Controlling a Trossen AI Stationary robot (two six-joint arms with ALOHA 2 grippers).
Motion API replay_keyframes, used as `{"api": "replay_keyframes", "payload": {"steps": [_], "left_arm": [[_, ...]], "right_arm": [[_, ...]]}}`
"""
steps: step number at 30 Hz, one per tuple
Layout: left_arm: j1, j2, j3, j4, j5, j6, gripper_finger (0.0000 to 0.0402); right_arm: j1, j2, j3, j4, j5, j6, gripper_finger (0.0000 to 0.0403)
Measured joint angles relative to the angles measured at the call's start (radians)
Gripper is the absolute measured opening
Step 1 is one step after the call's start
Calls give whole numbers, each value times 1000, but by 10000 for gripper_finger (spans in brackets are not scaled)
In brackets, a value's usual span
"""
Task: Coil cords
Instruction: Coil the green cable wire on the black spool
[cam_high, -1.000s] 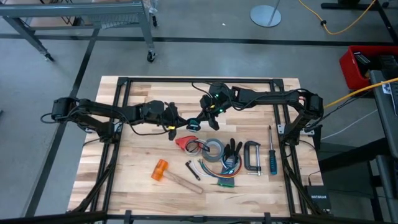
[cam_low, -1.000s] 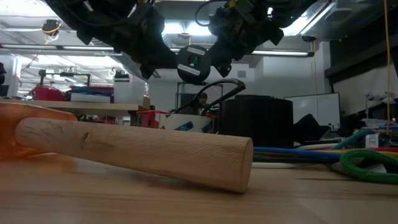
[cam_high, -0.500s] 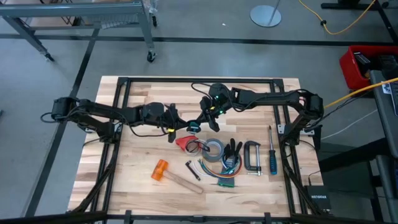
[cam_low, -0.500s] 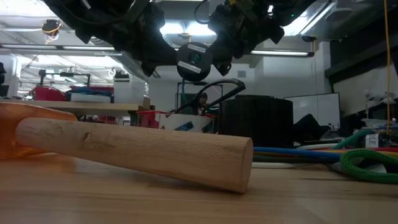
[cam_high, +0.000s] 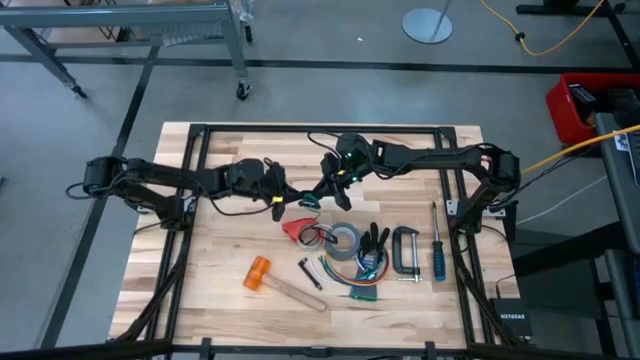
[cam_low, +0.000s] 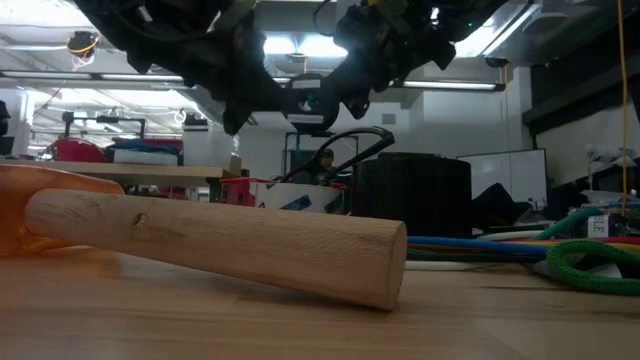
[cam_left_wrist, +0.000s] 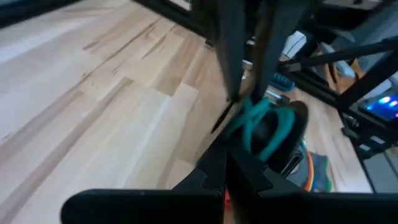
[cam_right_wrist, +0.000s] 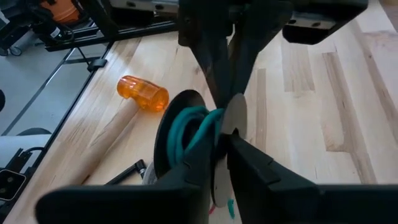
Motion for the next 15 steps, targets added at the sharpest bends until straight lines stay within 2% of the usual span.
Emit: {"api": "replay_keyframes", "payload": {"steps": [4, 11, 15], "left_arm": [[18, 0, 1, -14, 16, -12, 0], [-9, 0, 1, 44, 21, 170, 0], [-25, 0, 1, 55, 25, 223, 0]], "right_arm": [[-12, -13, 1, -7, -2, 1, 64], [-10, -16, 3, -9, -8, 5, 63], [-11, -16, 3, -11, -8, 22, 35]]}}
